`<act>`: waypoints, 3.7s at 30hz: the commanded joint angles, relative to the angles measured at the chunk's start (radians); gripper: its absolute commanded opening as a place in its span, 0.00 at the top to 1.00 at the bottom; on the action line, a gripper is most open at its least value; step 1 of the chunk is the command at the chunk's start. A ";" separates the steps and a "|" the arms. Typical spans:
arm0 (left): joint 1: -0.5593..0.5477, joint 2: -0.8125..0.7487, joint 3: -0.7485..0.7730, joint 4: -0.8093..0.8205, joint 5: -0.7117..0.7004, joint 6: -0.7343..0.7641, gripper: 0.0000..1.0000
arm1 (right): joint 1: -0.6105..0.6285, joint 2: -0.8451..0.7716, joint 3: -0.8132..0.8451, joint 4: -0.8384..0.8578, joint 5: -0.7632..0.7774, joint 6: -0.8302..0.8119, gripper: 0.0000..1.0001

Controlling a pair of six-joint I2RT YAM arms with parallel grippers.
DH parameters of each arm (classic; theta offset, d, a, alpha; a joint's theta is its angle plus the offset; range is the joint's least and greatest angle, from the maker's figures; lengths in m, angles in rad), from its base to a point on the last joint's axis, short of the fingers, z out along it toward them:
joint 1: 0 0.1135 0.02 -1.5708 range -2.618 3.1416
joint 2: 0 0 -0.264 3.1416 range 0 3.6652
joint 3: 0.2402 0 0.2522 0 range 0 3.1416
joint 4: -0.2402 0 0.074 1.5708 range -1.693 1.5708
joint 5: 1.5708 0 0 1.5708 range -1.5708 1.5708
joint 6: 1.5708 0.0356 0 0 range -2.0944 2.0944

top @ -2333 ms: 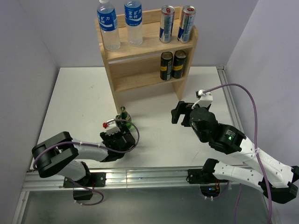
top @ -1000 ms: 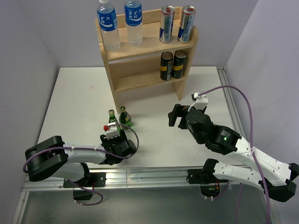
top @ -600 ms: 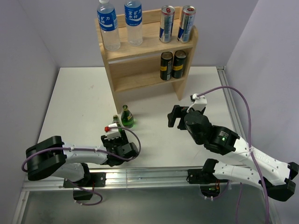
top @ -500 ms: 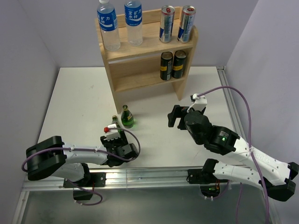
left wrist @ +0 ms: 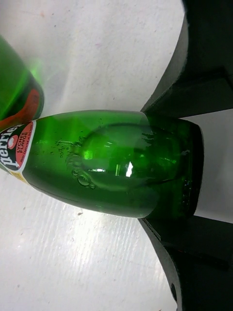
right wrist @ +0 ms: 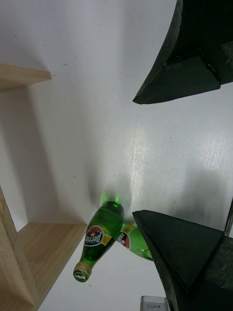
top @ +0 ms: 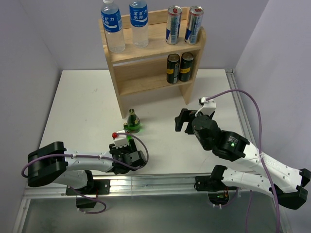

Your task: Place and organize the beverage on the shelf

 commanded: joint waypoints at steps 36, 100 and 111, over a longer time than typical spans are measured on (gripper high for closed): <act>0.169 -0.027 0.112 0.104 0.305 0.390 0.09 | 0.007 -0.175 0.058 -0.136 0.138 0.098 0.04; 0.071 -0.113 0.027 -0.170 0.472 -0.015 1.00 | 0.016 -0.146 0.037 -0.125 0.111 0.136 0.06; -0.029 -0.313 0.002 -0.244 0.575 -0.063 1.00 | 0.019 -0.096 0.052 -0.078 0.095 0.113 0.06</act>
